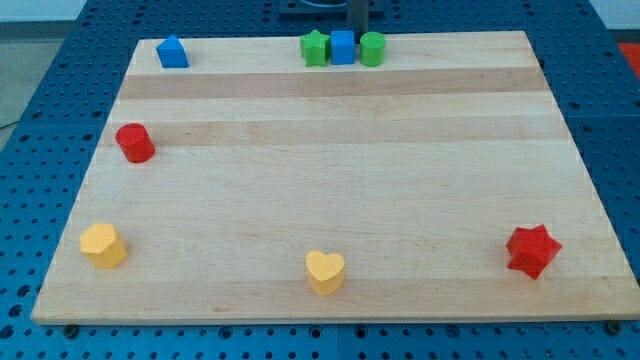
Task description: Push the blue triangle closer to the green star
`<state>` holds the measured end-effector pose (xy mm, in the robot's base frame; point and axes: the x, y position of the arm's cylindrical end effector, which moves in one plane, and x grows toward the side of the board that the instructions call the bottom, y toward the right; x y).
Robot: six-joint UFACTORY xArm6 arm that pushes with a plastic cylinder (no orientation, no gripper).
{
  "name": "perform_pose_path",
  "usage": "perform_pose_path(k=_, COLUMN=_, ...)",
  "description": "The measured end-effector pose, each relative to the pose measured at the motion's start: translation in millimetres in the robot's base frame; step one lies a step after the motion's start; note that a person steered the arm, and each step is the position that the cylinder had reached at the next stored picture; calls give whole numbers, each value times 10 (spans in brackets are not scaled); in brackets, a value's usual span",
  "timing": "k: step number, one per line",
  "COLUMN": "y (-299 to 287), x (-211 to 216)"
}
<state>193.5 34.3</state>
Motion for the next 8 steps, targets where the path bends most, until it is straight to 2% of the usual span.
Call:
perform_pose_path(k=2, y=190, x=-8)
perform_pose_path(k=3, y=575, x=-4)
perform_pose_path(k=4, y=1537, x=-9)
perform_pose_path(k=5, y=2260, x=234)
perform_pose_path(k=6, y=2067, x=663)
perform_pose_path(k=7, y=892, x=1003)
perform_pose_path(k=8, y=-523, x=1096)
